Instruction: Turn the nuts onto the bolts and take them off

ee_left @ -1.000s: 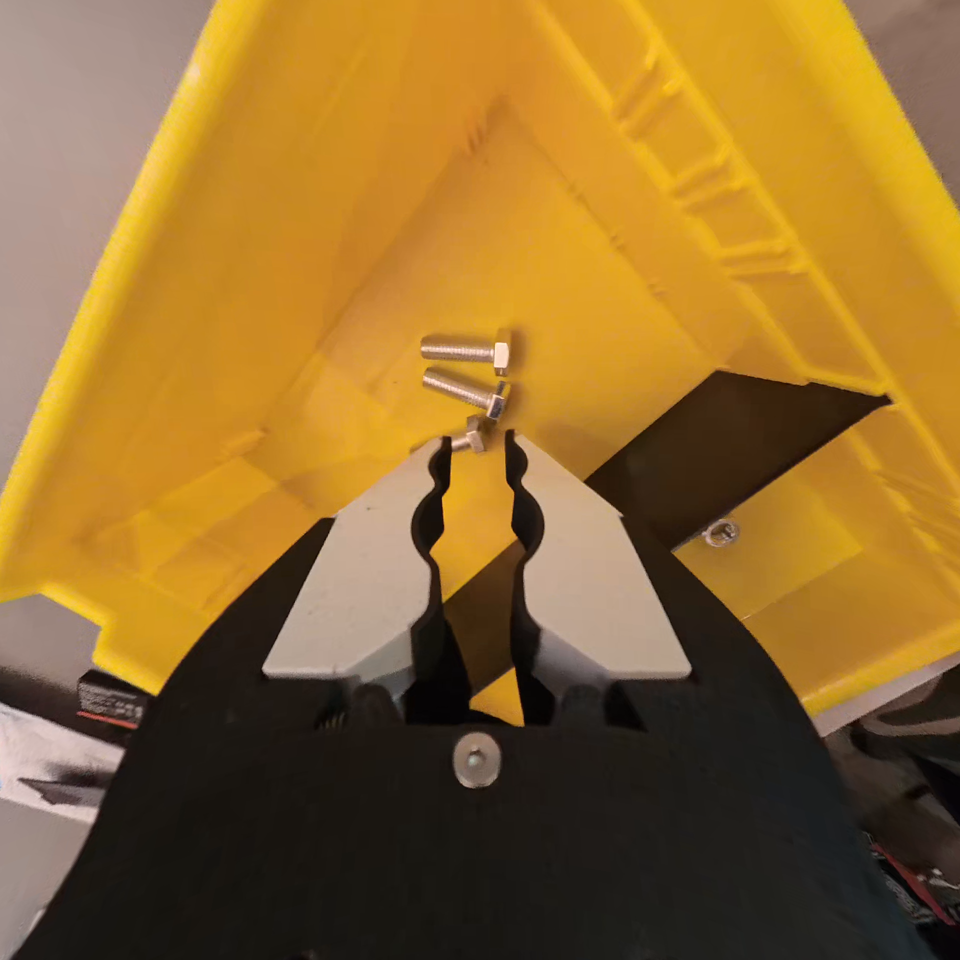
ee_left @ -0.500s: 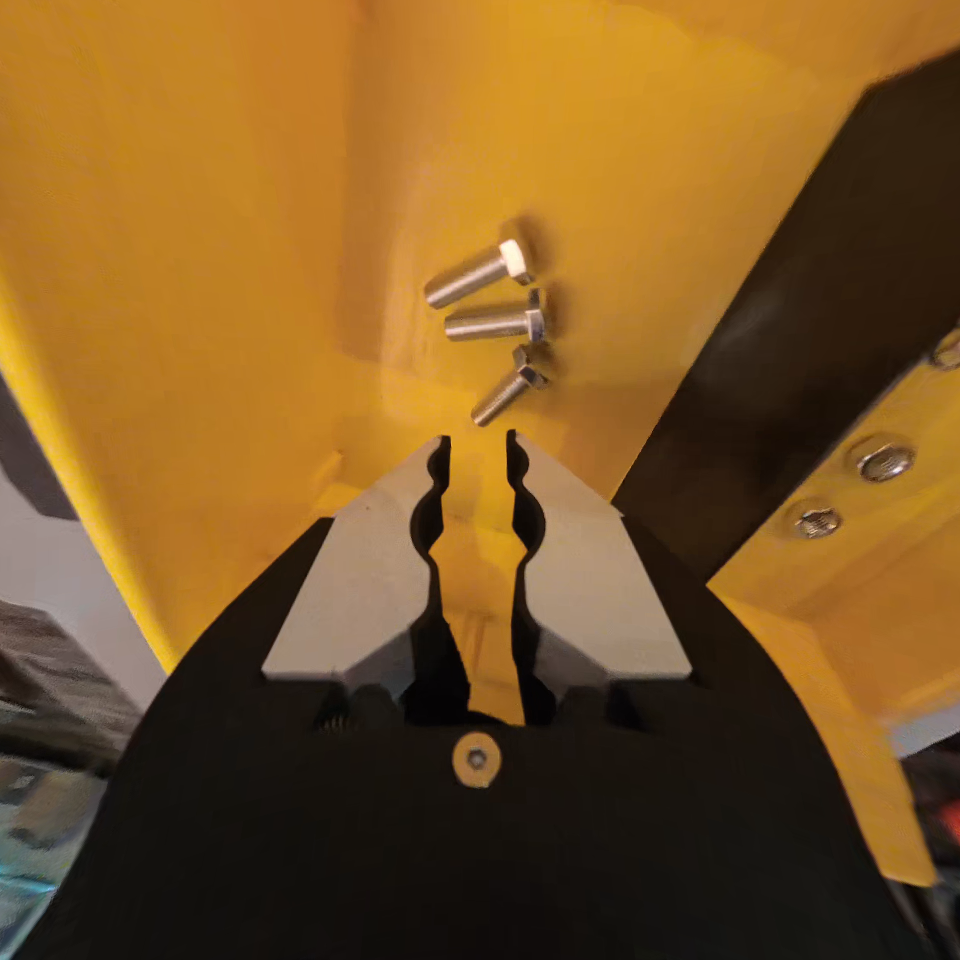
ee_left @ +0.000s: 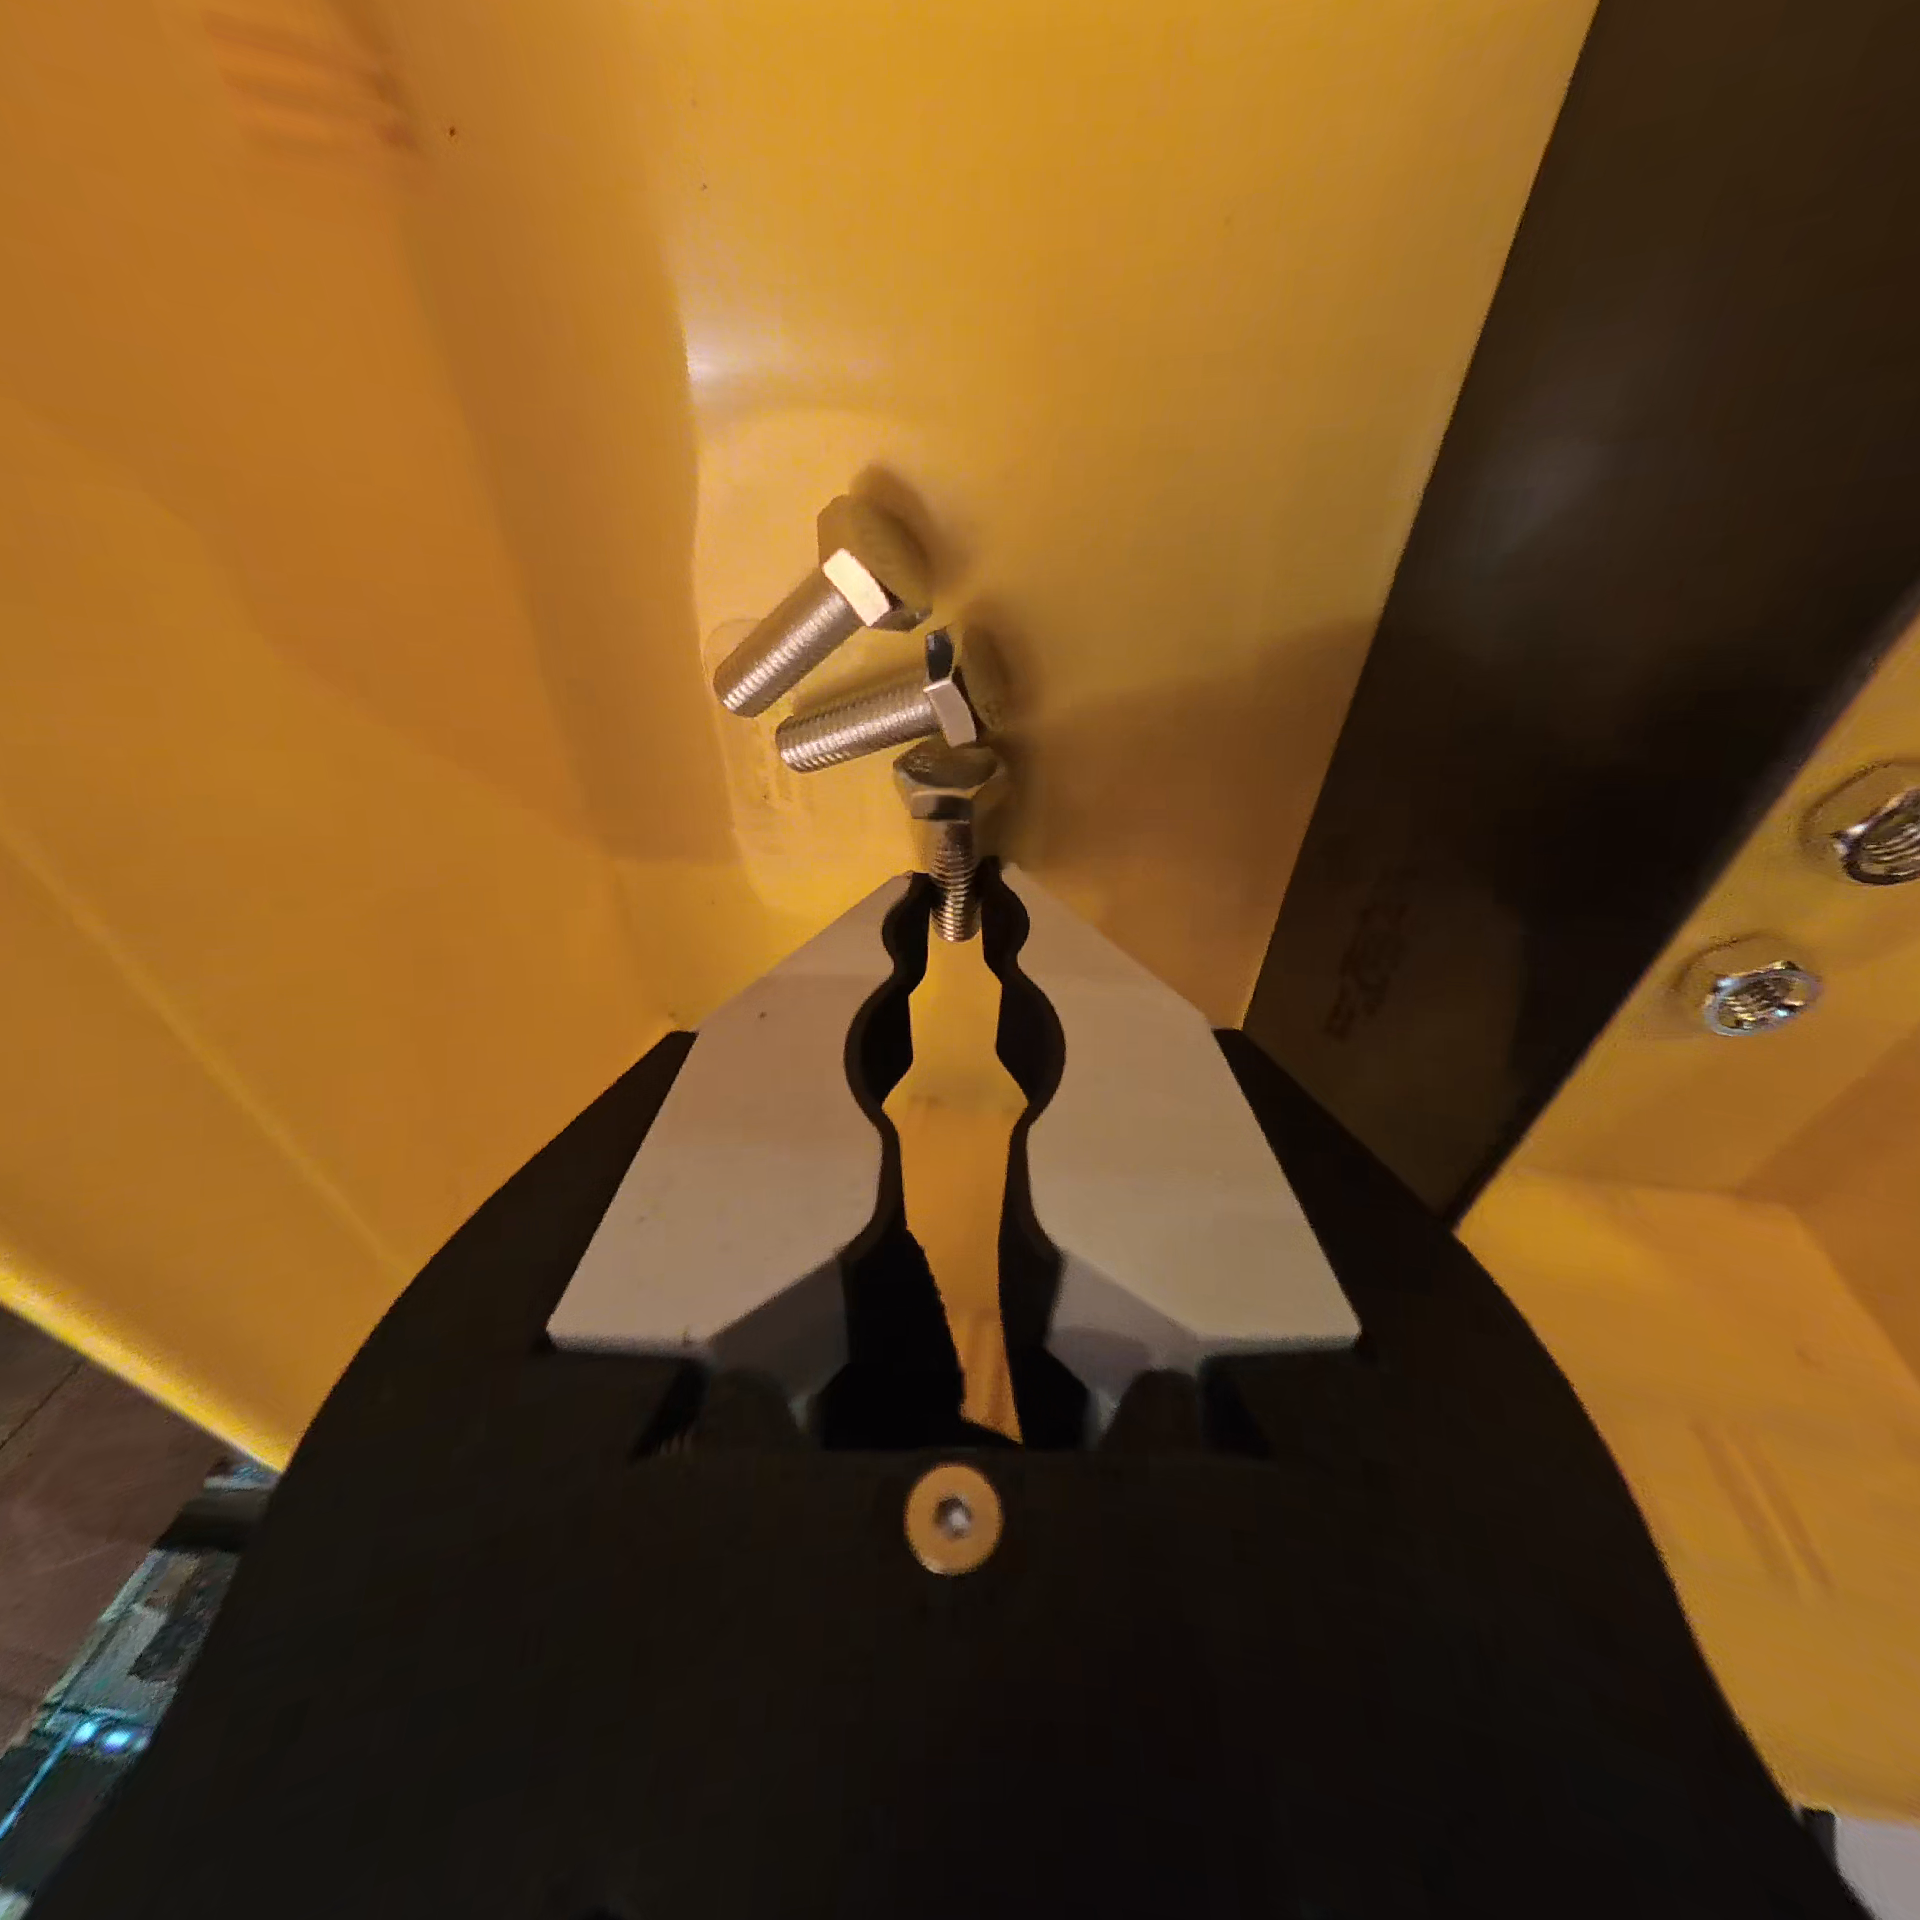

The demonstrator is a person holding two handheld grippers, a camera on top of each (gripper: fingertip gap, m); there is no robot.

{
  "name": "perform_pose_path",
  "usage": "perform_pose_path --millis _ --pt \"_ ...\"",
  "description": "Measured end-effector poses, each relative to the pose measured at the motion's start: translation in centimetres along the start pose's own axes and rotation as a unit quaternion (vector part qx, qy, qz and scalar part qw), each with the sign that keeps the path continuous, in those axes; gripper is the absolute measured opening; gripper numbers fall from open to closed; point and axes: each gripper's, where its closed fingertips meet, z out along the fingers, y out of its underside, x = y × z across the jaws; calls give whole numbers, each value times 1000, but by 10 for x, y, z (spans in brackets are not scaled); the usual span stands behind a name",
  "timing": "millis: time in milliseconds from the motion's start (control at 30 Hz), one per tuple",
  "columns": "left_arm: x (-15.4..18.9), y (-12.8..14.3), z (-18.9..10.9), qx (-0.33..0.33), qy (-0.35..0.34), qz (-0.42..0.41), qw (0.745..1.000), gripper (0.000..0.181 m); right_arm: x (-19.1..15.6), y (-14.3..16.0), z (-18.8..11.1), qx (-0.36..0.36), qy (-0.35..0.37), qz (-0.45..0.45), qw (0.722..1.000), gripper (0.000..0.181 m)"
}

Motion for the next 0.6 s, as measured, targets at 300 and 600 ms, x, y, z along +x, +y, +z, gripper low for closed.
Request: perform_pose_path --millis 300,600 --pt "-20 -17 -76 176 -63 -155 970 7 21 -14 -5 21 91 -34 995 17" --pt "80 -174 -190 467 167 -177 850 7 16 -32 11 11 170 -146 974 48"
